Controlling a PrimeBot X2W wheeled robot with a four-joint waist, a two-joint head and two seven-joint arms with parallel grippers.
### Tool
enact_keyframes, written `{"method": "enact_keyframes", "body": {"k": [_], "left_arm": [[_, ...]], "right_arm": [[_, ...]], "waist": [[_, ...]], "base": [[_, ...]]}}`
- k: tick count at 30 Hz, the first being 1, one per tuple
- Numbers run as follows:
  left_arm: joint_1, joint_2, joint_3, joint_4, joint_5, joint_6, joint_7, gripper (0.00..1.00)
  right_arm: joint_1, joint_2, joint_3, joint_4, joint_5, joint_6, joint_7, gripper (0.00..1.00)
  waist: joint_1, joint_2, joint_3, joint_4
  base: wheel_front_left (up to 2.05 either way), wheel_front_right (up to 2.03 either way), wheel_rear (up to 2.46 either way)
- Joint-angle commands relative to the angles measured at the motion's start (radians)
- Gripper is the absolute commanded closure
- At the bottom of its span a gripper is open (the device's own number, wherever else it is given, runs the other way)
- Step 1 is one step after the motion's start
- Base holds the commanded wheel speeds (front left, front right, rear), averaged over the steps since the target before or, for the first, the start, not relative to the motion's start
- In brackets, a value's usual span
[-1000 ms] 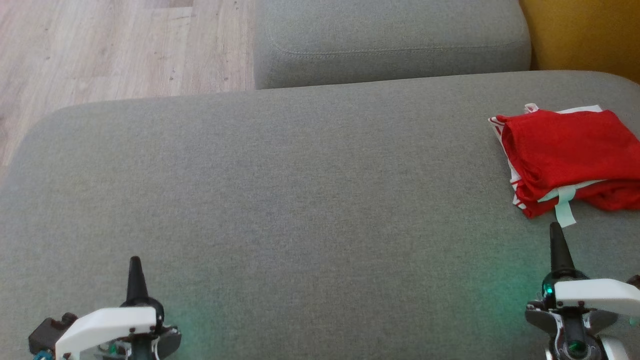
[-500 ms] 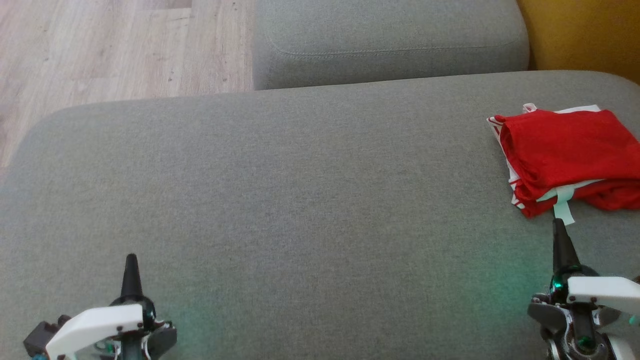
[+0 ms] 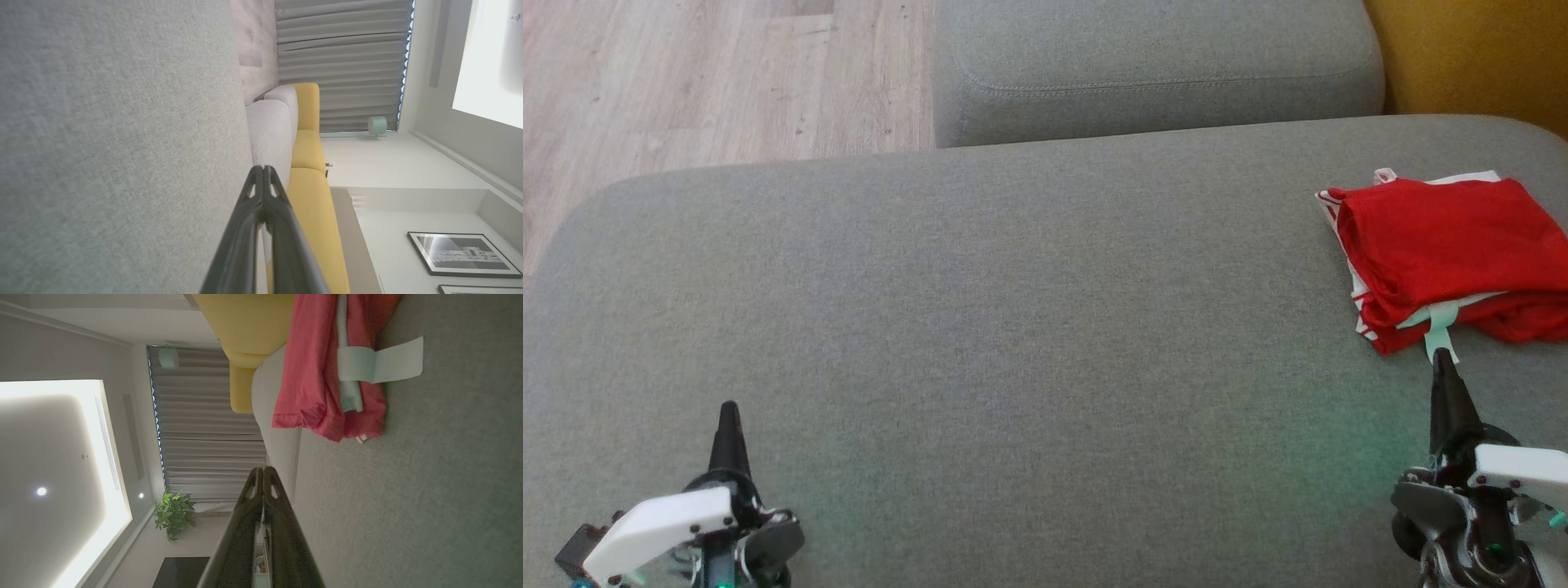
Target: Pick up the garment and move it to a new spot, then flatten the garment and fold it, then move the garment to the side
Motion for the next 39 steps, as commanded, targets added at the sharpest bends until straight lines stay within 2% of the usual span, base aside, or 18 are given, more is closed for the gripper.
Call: {"method": "enact_keyframes", "body": {"k": [1,5,39], "left_arm": [[-0.051,0.008,0.041,-0.038,-0.028,-0.012,0.009,1.0],[-0.052,0.009,0.046,-0.041,-0.051,-0.015,0.016,1.0],[-0.052,0.009,0.046,-0.041,-0.051,-0.015,0.016,1.0]], "right_arm": [[-0.055,-0.006,0.017,-0.041,0.036,-0.001,0.013,1.0],[-0.056,-0.007,0.015,-0.043,0.063,-0.001,0.019,1.0],[-0.056,-0.007,0.015,-0.043,0.063,-0.001,0.019,1.0]], "waist": [[0.0,0.0,0.0,0.0],[0.0,0.0,0.0,-0.001],[0.0,0.0,0.0,-0.001]], "base": [[0.0,0.0,0.0],[0.0,0.0,0.0],[0.0,0.0,0.0]]}}
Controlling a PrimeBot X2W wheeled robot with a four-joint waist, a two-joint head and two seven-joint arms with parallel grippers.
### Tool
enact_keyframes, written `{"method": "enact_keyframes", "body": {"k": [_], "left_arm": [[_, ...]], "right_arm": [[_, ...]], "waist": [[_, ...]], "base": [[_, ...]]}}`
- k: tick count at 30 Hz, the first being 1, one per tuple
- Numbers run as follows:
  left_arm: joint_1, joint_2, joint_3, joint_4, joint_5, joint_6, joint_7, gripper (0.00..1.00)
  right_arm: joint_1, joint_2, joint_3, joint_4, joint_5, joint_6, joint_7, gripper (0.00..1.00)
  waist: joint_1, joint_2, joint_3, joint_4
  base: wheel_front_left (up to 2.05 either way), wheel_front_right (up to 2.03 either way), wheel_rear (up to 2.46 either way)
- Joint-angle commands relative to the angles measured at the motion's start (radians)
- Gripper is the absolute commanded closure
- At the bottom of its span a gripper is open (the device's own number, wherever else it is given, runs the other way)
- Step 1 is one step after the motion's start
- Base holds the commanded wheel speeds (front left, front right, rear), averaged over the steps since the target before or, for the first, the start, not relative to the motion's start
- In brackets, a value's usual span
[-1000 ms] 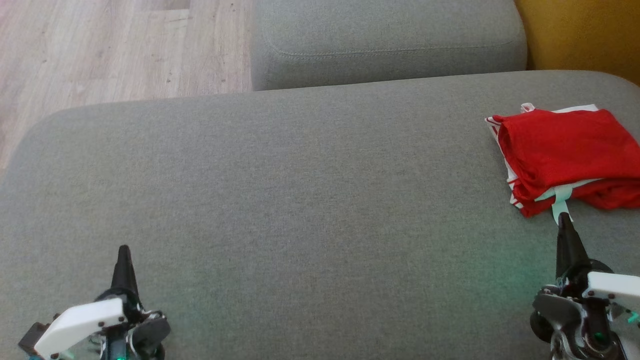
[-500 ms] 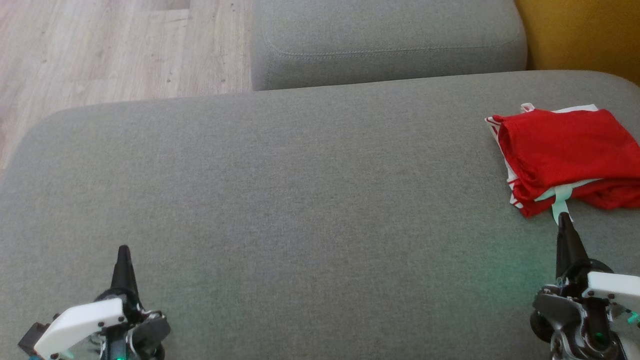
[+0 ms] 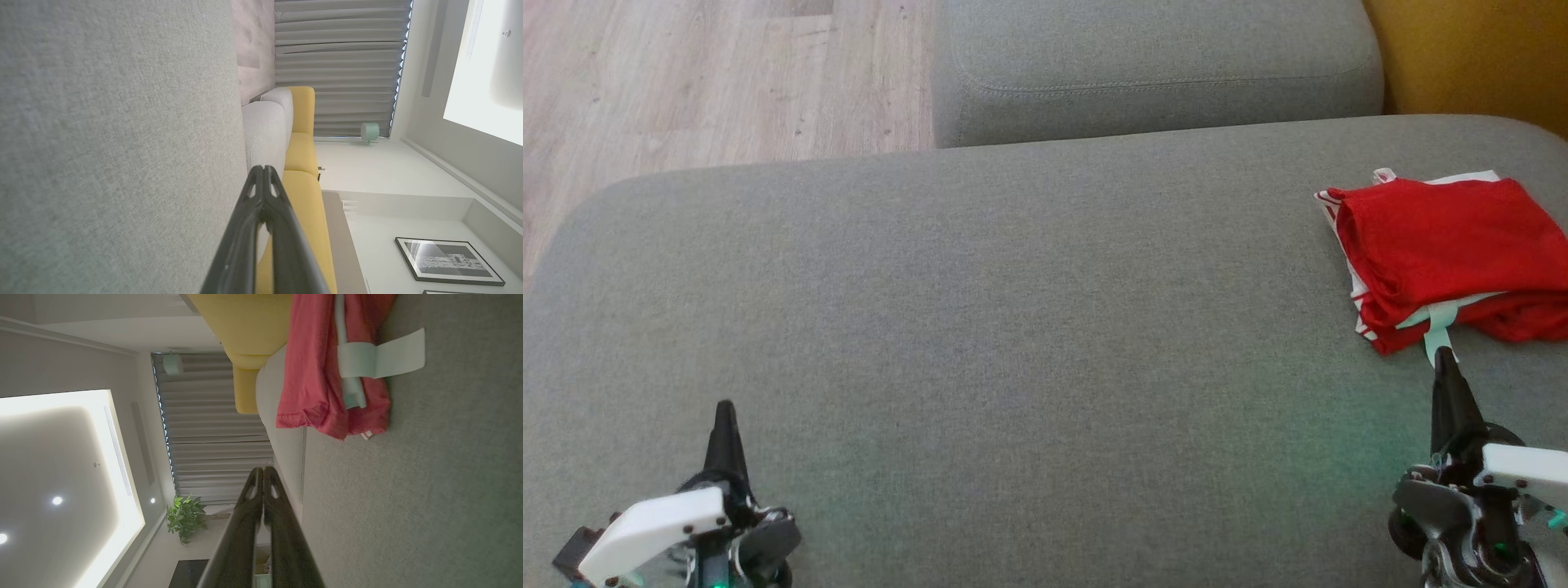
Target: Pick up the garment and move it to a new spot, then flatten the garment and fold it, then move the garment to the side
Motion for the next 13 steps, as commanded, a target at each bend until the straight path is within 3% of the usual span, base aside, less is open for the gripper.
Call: {"method": "enact_keyframes", "body": {"k": [1,13], "left_arm": [[-0.052,0.009,0.036,-0.037,-0.005,-0.007,0.007,1.0],[-0.052,0.009,0.036,-0.037,-0.005,-0.007,0.007,1.0]], "right_arm": [[-0.055,-0.007,0.02,-0.039,0.007,-0.001,0.006,1.0],[-0.055,-0.007,0.02,-0.039,0.007,-0.001,0.006,1.0]], "waist": [[0.0,0.0,0.0,0.0],[0.0,0.0,0.0,0.0]], "base": [[0.0,0.0,0.0],[0.0,0.0,0.0]]}}
